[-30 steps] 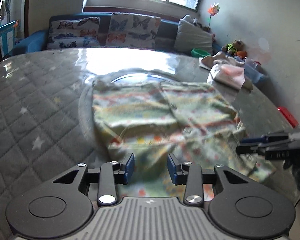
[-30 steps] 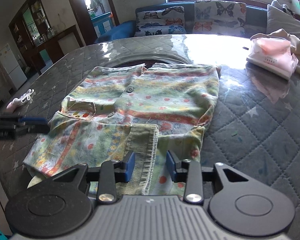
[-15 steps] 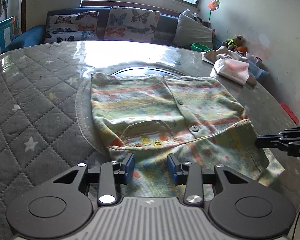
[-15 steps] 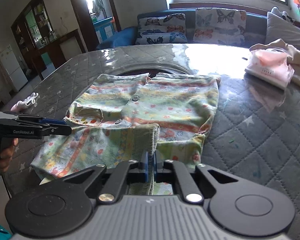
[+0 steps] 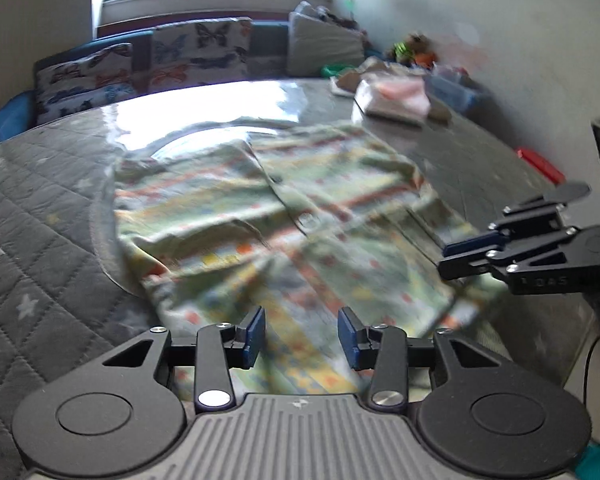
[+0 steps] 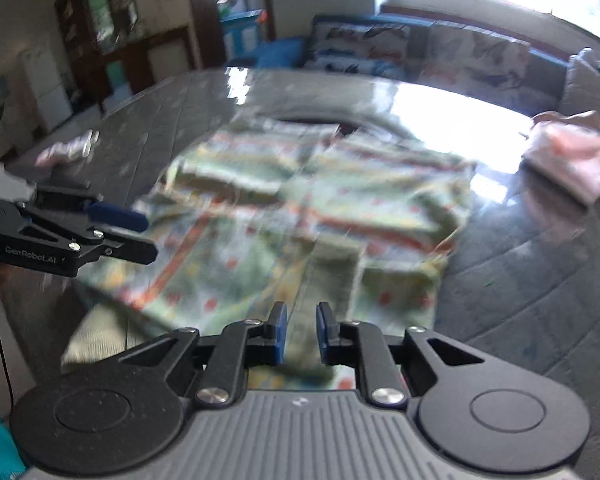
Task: Fold clothes
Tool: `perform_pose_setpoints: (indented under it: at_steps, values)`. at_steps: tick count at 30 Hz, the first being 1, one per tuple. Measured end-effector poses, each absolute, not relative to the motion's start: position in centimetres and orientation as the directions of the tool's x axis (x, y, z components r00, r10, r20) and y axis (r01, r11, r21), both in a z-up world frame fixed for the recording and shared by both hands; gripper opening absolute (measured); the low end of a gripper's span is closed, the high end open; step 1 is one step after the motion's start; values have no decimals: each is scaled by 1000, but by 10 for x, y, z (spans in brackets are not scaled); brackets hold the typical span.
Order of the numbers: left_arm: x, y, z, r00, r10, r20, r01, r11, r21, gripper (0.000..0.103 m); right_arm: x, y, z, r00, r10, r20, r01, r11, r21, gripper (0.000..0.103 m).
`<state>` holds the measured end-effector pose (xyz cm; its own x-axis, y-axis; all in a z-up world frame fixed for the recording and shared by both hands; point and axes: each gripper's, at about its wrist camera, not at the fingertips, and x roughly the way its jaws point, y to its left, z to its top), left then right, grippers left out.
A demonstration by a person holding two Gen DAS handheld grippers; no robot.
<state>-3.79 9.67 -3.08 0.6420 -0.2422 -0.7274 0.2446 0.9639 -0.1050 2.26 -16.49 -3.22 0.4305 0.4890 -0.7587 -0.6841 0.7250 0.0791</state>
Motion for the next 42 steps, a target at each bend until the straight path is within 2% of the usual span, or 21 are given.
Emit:
perform_pose_setpoints:
  at_steps: [5,9,11,12,14,18,22,24,26,27,31,38,42]
  values:
    - [-58,87,-20,642,-278,-714,318,945,-81,46,6,-166,-27,436,490,-755,-717,696,37,24]
    - [-76,78,-11,622,-289,-728,347,935,-75,55,-8,-169,-19,440,488,-753,-745,667,-3,27]
    - [-86,73,-7,611,-294,-735,361,930,-72,56,-16,-172,-17,444,483,-754,-761,648,-33,31]
    - [-91,71,-5,606,-296,-738,368,927,-70,56,-18,-173,-16,446,481,-754,-766,641,-44,36]
    - [-100,66,-1,595,-301,-745,382,922,-67,57,-25,-175,-15,454,474,-754,-777,625,-75,38]
    - [-99,67,-10,530,-318,-786,324,933,-158,57,-40,-181,-14,467,459,-756,-797,589,-135,46]
    - [-95,68,-20,483,-352,-802,285,929,-236,54,-53,-186,-19,472,441,-764,-819,541,-193,48]
    - [-92,69,-22,473,-369,-800,274,925,-265,36,-57,-188,-21,469,436,-768,-829,517,-213,51]
    - [-89,72,-19,480,-386,-787,270,919,-286,22,-63,-189,-25,478,438,-762,-838,486,-246,53]
    - [-88,75,-16,488,-397,-778,271,915,-297,18,-66,-189,-26,482,440,-758,-842,470,-263,56]
    - [-79,86,4,547,-424,-721,272,905,-326,14,-73,-187,-32,495,469,-731,-851,430,-301,63]
    - [-55,95,19,567,-467,-679,287,884,-368,14,-62,-161,-38,510,559,-654,-853,425,-303,62]
    - [-60,97,15,565,-465,-681,306,885,-350,15,-47,-147,-34,467,601,-649,-874,428,-232,43]
